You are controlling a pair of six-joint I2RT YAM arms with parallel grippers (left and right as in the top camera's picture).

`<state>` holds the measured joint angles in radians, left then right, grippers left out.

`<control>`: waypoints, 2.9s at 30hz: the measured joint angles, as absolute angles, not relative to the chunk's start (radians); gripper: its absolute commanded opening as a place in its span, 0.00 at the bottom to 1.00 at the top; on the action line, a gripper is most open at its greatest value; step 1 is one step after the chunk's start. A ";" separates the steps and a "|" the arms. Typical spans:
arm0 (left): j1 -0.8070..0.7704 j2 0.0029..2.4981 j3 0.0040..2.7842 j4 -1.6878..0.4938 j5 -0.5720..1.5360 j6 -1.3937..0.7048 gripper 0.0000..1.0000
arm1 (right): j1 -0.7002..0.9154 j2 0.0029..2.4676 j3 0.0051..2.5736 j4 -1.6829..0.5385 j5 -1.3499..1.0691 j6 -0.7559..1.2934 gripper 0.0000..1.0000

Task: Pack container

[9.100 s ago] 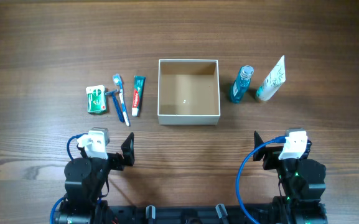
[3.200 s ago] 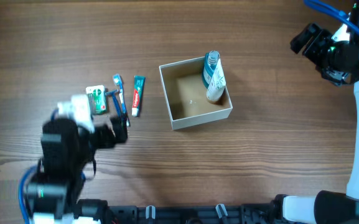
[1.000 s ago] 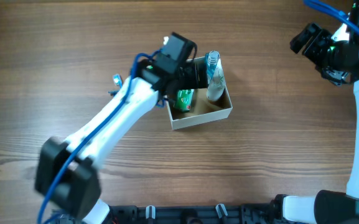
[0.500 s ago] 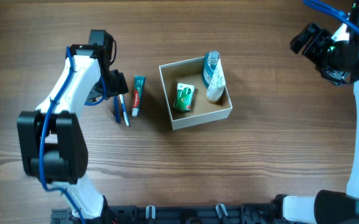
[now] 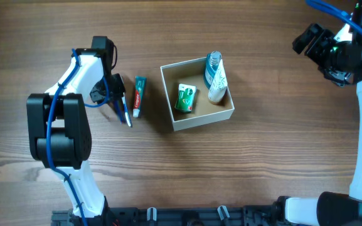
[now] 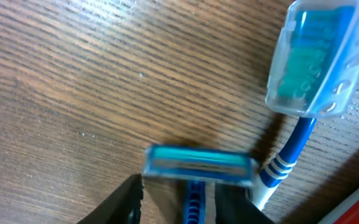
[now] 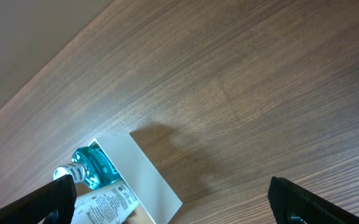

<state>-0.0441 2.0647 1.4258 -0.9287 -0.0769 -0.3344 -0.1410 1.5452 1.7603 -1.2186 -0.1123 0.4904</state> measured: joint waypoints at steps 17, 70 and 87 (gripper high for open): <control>-0.044 2.060 1.410 -1.015 0.010 -0.255 0.04 | -0.141 1.545 1.760 -1.219 -0.112 0.490 1.00; -0.126 2.111 1.478 -0.995 -0.017 -0.274 0.04 | -0.141 1.545 1.760 -1.219 -0.112 0.490 1.00; -0.562 1.860 1.512 -0.719 0.043 -0.429 0.06 | -0.141 1.545 1.760 -1.219 -0.112 0.490 1.00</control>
